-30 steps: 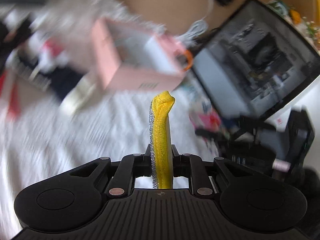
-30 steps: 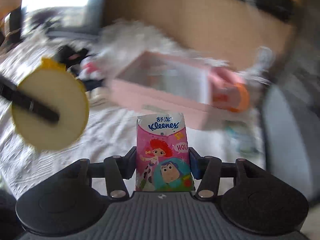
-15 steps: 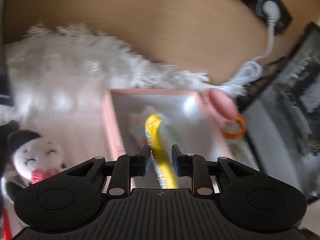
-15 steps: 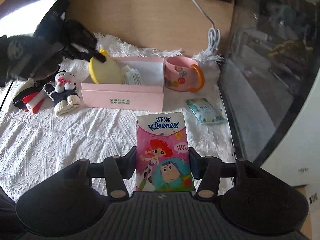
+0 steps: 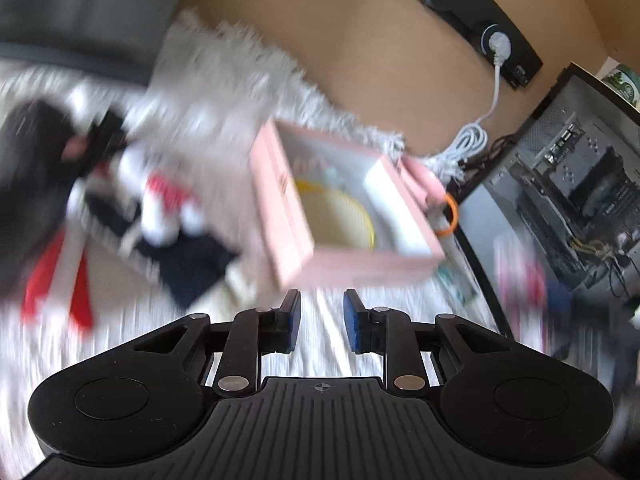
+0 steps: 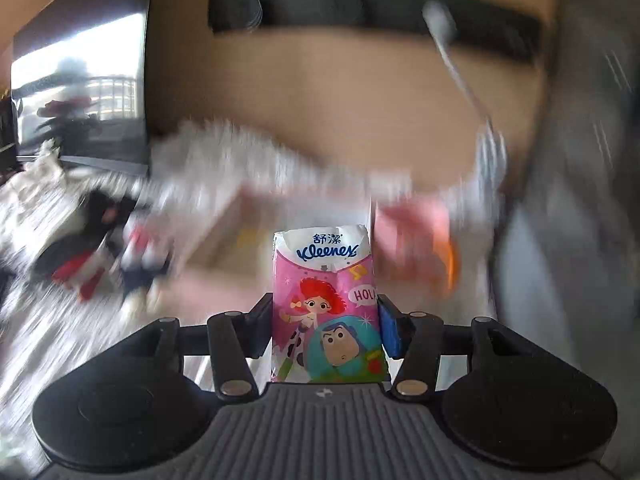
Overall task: Organize soft objects
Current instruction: 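Lower the Kleenex pack into the pink box and open the right gripper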
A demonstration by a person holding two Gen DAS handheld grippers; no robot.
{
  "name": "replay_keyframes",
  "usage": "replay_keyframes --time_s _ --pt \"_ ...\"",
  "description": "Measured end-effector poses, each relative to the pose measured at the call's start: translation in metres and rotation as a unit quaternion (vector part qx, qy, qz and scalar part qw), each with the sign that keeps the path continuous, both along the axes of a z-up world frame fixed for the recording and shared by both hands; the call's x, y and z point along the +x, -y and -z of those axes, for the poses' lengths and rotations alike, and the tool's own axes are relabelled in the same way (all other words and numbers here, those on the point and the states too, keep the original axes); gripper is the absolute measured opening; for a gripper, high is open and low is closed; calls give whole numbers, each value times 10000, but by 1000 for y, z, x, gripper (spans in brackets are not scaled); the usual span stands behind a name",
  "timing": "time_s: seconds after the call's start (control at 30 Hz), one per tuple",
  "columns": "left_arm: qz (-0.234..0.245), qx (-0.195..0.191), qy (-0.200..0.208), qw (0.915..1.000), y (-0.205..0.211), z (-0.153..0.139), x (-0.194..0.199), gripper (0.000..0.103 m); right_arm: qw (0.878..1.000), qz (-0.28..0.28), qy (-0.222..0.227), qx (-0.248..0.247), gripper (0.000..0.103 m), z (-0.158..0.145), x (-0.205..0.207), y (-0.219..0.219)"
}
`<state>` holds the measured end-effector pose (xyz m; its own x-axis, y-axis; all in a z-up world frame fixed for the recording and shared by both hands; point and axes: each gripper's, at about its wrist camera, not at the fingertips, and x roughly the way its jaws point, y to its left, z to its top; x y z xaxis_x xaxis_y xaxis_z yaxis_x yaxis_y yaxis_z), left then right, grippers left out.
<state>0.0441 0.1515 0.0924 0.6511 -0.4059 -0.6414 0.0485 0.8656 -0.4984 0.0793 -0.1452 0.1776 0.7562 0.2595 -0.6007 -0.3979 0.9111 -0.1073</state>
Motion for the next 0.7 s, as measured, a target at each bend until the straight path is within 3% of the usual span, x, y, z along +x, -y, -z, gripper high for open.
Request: replay_keyframes --time_s 0.07,0.1,0.23,0.3,0.43,0.57,0.7 --pt "-16 -53 -168 9998 1 13 -16 26 9997 -76 215 30 63 -19 47 -19" --pt "-72 -21 -233 9997 1 18 -22 26 9998 -181 98 77 80 -24 69 -25" --pt "-431 485 -453 9969 -5 34 -47 26 9997 14 -189 134 82 -33 126 -37" --pt "-566 596 -509 9953 -14 39 -58 26 9989 45 -334 312 82 -27 128 -33" --pt "-980 384 -667 9922 -41 49 -79 25 9959 -134 -795 409 82 4 113 -40" --pt "-1329 261 -739 9880 -60 51 -91 26 9908 -915 -994 112 82 35 82 -85" --pt "-1458 288 -714 9863 -69 46 -99 26 9754 -1909 -1078 -218 82 52 56 -154"
